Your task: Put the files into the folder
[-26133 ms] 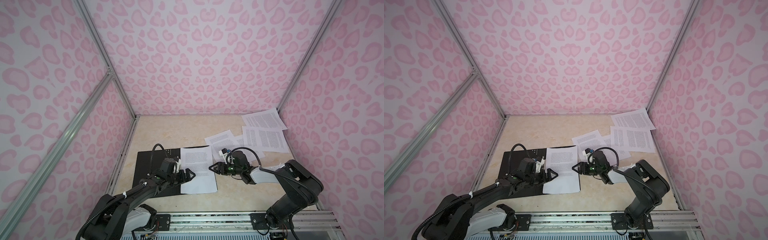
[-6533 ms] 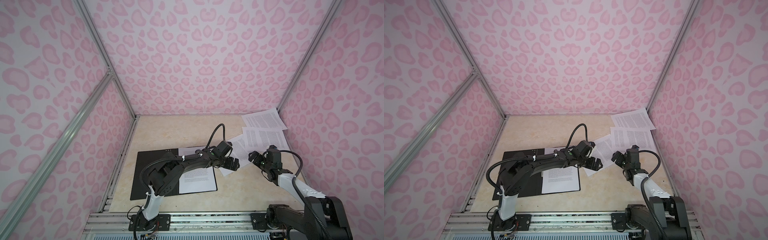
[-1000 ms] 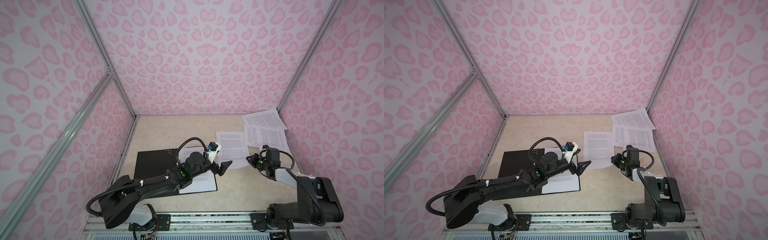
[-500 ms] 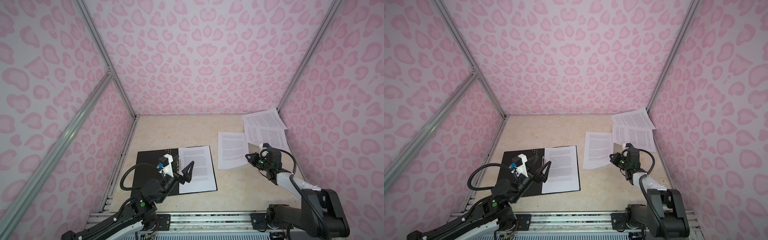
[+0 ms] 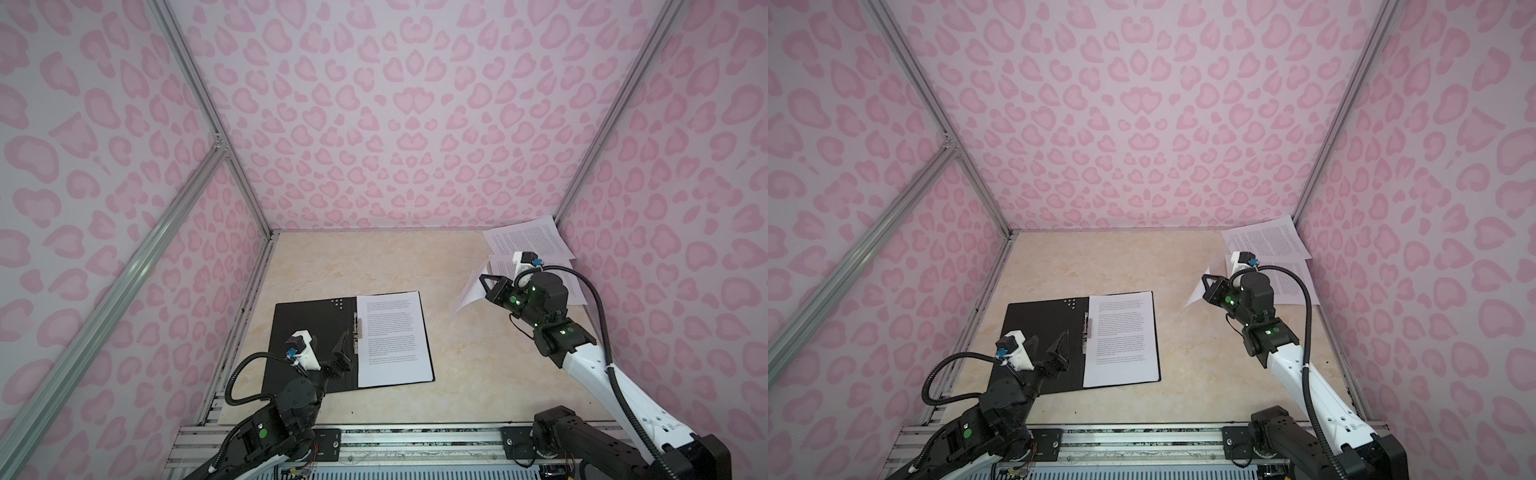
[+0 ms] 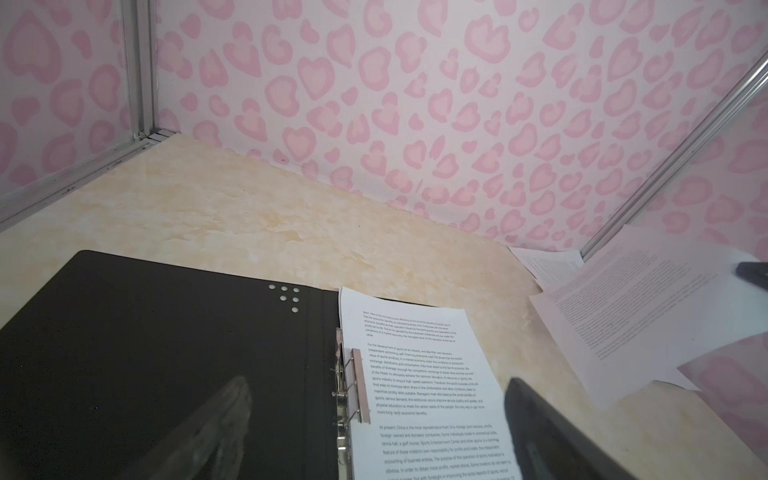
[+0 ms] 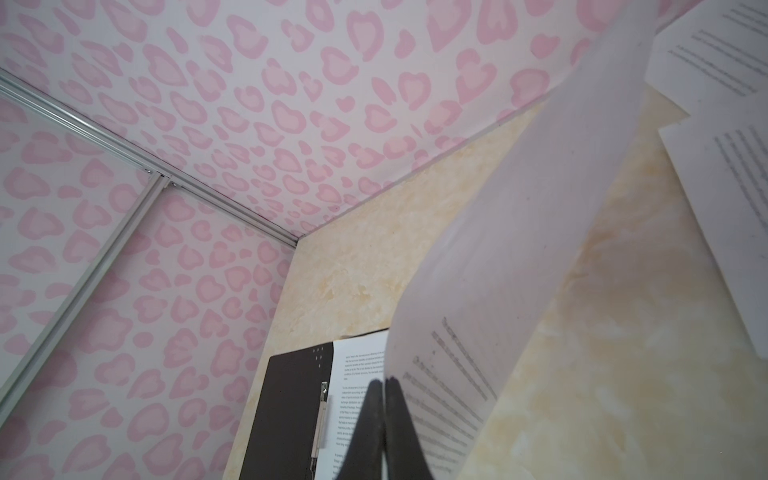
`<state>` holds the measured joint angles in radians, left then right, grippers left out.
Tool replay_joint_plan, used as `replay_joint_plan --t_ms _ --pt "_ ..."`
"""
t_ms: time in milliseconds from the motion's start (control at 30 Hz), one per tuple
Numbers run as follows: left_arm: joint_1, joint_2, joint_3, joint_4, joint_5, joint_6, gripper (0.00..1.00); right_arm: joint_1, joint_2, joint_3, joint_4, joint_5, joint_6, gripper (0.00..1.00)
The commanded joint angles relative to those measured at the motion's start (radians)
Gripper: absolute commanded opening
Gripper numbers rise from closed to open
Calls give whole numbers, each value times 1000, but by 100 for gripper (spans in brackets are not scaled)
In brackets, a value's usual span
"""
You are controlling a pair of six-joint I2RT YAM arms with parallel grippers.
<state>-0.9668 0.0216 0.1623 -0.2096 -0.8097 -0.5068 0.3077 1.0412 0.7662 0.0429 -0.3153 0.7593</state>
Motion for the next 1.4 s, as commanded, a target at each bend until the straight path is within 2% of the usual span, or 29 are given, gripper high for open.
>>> replay_joint_plan --t_ms 0,167,367,467,633,767,900,1000,1100,1367 --pt "-1 40 25 -6 -22 -9 97 58 70 82 -17 34 32 0" --pt "-4 61 49 -50 -46 -4 97 191 220 245 17 52 65 0" --pt "-6 9 46 -75 -56 2 97 316 400 467 21 12 92 0" --pt "-10 -25 42 -91 -72 1 97 338 415 488 25 23 82 0" --pt "-16 -62 35 -96 -68 7 97 320 363 340 69 56 79 0" --pt "-19 -60 37 -94 -59 7 97 292 301 86 225 70 157 0" --pt "-21 -45 35 -78 -42 8 97 341 311 -126 396 128 239 0" --pt "-21 -32 39 -77 -40 8 97 383 318 -227 497 199 284 0" --pt "-21 -28 38 -76 -37 8 97 456 321 -254 500 300 277 0" --pt "-21 -26 36 -73 -33 8 97 548 315 -296 525 400 297 0"
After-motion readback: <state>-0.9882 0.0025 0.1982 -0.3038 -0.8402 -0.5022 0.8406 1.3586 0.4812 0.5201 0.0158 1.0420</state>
